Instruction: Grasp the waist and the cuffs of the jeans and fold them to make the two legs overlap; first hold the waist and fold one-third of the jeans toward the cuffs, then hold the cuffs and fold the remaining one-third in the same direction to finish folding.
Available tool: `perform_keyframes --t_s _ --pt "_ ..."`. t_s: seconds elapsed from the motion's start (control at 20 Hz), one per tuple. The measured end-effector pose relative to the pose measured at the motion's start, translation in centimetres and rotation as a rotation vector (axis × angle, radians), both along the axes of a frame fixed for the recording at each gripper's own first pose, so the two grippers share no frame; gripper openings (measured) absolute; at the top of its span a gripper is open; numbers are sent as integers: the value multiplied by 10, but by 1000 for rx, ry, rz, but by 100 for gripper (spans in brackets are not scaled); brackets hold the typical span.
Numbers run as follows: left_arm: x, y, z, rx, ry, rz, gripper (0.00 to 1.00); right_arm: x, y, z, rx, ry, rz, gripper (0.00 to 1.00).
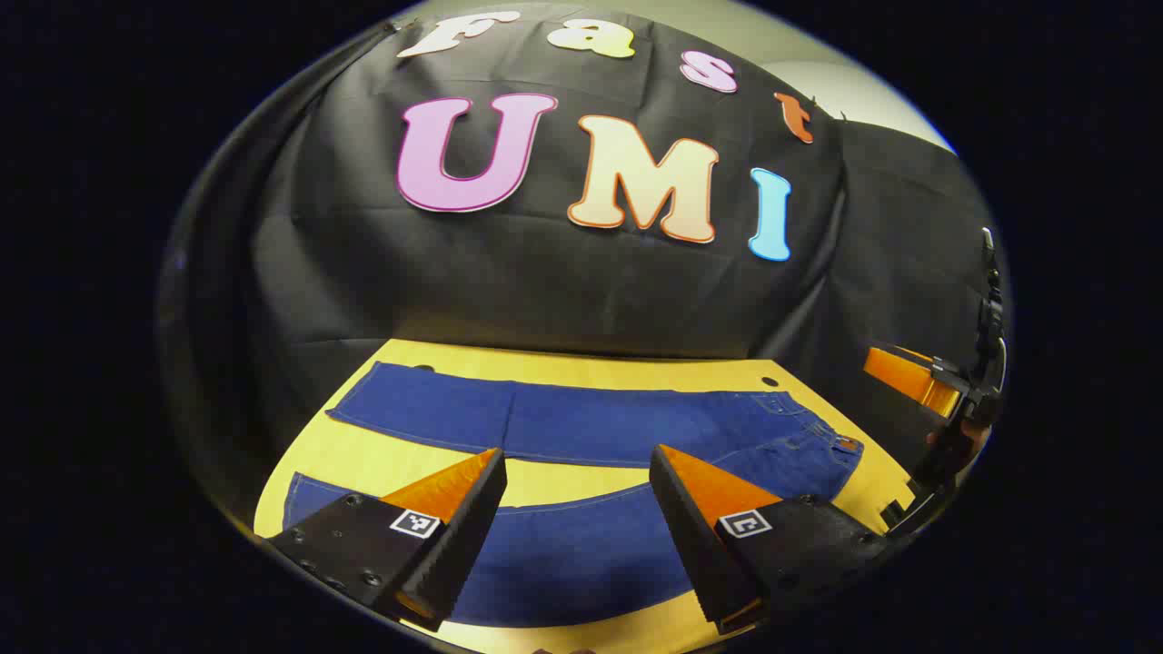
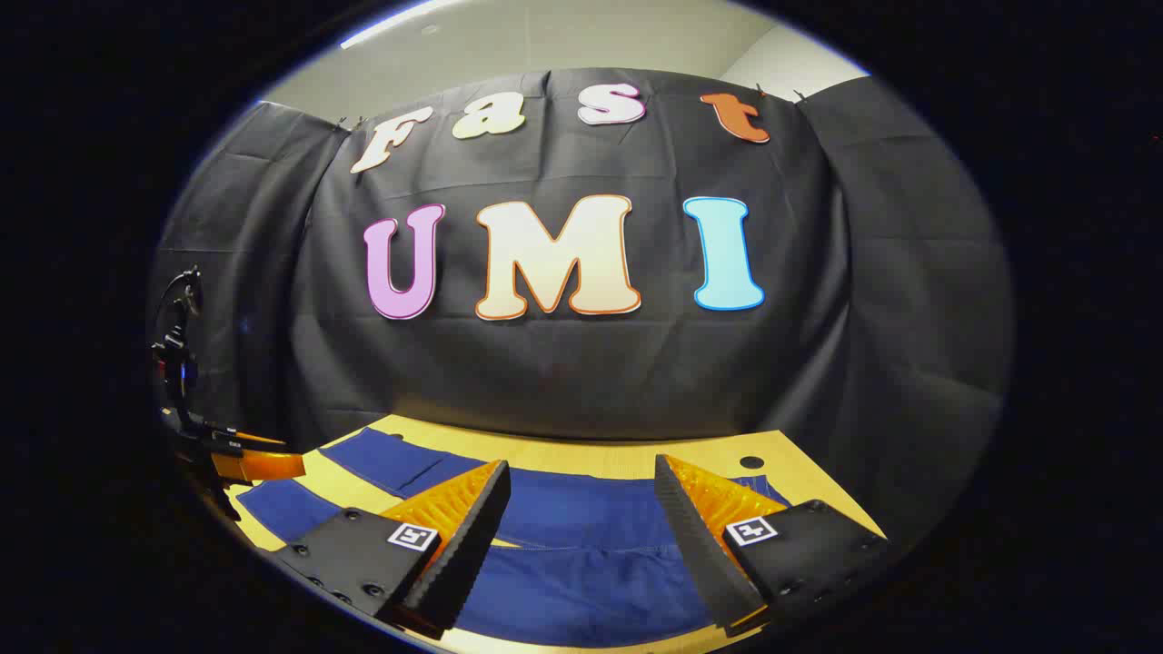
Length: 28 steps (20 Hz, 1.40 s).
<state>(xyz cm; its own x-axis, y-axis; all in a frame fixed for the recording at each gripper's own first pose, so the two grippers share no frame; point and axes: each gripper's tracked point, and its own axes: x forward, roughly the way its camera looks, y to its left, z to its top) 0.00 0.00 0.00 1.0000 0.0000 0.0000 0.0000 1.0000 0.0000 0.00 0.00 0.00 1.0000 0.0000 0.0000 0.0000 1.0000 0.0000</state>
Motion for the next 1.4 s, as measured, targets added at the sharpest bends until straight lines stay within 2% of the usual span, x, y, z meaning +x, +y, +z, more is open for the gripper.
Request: perform_keyframes --t_s 0.3,0.65,0.75,0.9,1.2,1.4 --pt "-8 26 -2 19 -1 48 95 -3 7 -1 -9 6 12 99" --pt "-14 40 -13 44 29 14 95 -14 11 -12 -36 43 2 99" --pt "-17 44 -19 48 53 -33 95 -15 13 -19 -33 68 -3 99" --pt "-28 42 -39 55 121 -172 95 -19 19 -28 -29 84 -2 99" --pt "-55 69 -120 214 414 -426 95 -34 21 -49 -62 121 -30 99" --pt "-66 106 -169 341 604 -479 96 -39 14 -69 -74 167 -61 98"
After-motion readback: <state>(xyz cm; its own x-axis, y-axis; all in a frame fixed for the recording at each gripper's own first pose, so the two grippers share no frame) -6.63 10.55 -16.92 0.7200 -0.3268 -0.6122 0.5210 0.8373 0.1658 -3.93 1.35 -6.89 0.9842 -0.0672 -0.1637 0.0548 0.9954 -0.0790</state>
